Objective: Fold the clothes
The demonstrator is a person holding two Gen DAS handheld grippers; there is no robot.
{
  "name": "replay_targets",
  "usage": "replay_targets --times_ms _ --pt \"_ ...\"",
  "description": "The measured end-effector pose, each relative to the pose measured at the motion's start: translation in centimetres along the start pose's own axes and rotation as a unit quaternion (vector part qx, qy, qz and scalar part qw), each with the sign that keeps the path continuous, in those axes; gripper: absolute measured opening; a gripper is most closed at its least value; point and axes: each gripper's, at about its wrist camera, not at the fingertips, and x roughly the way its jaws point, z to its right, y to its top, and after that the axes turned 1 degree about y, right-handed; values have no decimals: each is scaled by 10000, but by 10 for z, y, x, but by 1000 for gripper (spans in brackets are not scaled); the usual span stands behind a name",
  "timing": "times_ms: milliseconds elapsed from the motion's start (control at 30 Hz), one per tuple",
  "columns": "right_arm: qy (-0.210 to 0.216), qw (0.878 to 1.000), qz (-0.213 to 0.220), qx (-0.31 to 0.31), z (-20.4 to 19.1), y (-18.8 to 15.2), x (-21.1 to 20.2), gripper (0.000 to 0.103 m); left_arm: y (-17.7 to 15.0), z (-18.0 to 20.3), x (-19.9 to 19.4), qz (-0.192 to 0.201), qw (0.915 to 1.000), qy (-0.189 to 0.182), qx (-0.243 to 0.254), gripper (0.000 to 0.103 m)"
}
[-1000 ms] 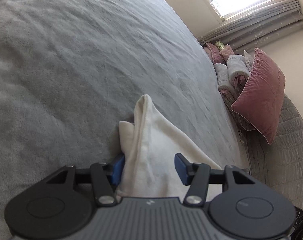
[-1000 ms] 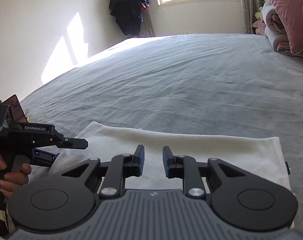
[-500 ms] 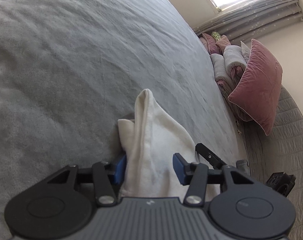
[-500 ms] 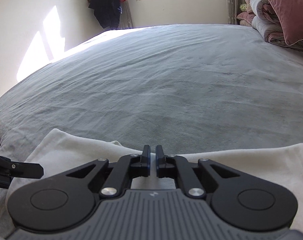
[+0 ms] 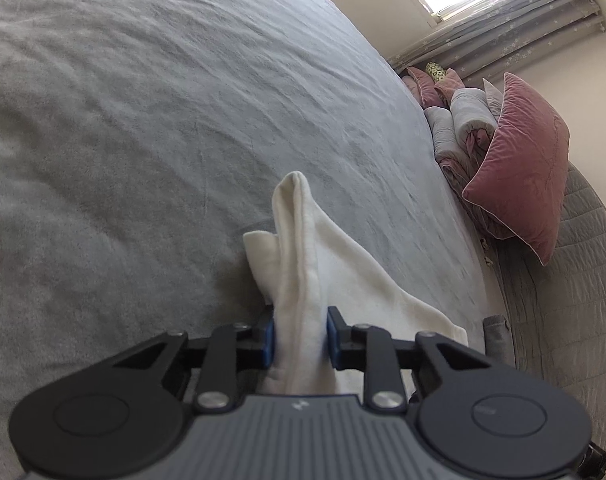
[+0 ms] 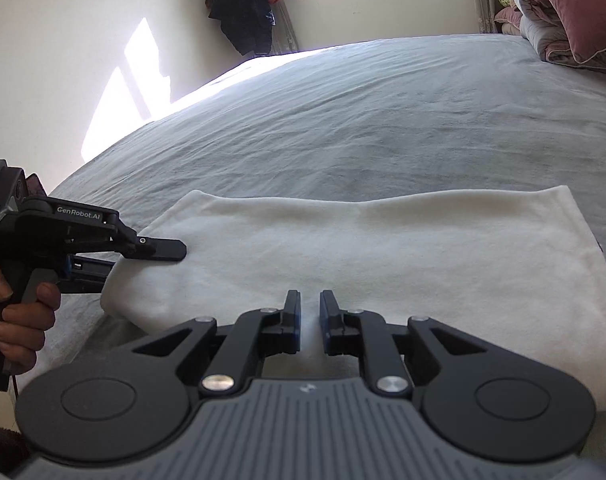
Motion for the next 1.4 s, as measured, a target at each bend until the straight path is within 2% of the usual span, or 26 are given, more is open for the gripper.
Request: replay_targets --times_ms 200,233,367,467,500,533,700,833,1000,1133,1233,1400 --pt "100 9989 -468 19 9 0 12 13 0 23 -12 209 9994 -244 108 23" --pt "109 9988 -483 37 11 -1 14 10 1 27 -13 239 9992 -299 117 23" --pt "184 9984 -469 270 16 1 12 10 -1 40 -14 443 9976 -531 -2 23" --pt "335 9972 -509 438 17 7 6 24 -4 52 -11 580 9950 -808 -32 23" --pt "392 9967 -517 480 18 8 3 34 -5 56 -10 619 9939 -917 -23 23" --pt "456 9962 -503 555 20 10 -1 39 -7 60 -10 651 9925 -1039 2 24" --pt "696 9897 -317 1212 39 18 -21 44 -14 72 1 630 9838 -1678 40 28" --pt "866 9786 -81 1866 61 25 -39 46 -18 77 9 528 9775 -2040 -37 33" --pt "1163 9572 51 2651 86 28 -45 50 -22 85 20 341 9726 -2300 36 36" --pt "1382 9326 97 3333 107 29 -45 54 -30 91 38 -67 9684 -2480 255 44" --pt "1481 9034 173 4021 127 23 -50 57 -40 97 54 -371 9673 -2475 411 45" --pt "1539 8561 89 4933 153 4 -61 56 -54 109 67 -575 9668 -2382 719 45"
